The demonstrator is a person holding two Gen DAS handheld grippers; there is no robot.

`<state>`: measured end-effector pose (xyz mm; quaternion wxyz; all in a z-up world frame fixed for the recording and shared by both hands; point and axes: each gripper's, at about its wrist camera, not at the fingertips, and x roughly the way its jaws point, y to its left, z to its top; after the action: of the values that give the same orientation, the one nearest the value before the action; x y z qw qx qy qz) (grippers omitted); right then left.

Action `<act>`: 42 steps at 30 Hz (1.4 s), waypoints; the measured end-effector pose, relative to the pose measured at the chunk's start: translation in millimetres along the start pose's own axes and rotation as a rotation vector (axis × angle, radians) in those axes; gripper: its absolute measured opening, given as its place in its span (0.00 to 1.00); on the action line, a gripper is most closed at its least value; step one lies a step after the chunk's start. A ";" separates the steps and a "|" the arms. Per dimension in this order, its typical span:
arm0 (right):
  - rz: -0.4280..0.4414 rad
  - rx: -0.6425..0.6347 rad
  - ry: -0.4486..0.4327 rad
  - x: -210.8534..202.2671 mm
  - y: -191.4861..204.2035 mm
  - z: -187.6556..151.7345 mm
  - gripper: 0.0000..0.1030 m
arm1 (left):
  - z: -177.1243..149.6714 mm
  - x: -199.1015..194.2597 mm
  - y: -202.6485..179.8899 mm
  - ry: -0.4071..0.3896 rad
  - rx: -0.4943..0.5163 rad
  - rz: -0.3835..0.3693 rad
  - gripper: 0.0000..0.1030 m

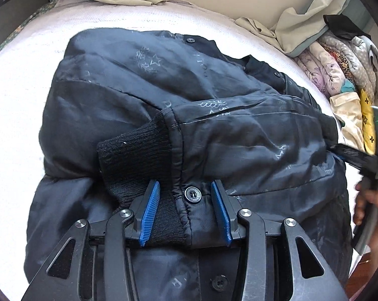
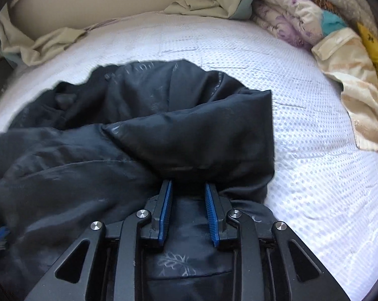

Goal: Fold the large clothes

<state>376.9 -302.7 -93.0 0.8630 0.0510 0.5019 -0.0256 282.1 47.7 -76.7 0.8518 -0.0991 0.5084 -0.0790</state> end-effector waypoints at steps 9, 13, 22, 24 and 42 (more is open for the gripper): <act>0.110 -0.103 -0.129 -87.9 26.4 -54.0 0.47 | -10.1 -35.2 -32.1 -0.068 0.101 -0.001 0.60; 0.103 -0.164 -0.070 -65.7 42.5 -78.1 0.47 | -18.7 -16.6 -38.8 -0.012 0.146 0.022 0.60; 0.074 -0.174 -0.039 -10.4 45.8 -92.3 0.47 | -20.3 6.6 -25.1 0.017 0.114 0.033 0.62; 0.054 -0.179 -0.049 -8.0 47.4 -95.7 0.47 | -20.8 10.1 -26.0 0.018 0.119 0.040 0.63; 0.199 -0.153 -0.059 -60.7 35.9 -93.4 0.70 | -19.0 -47.3 -1.3 -0.067 0.070 0.021 0.75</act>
<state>269.7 -256.9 -83.9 0.8771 0.0339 0.4693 0.0969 243.1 55.9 -44.9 0.8722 -0.0662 0.4773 -0.0843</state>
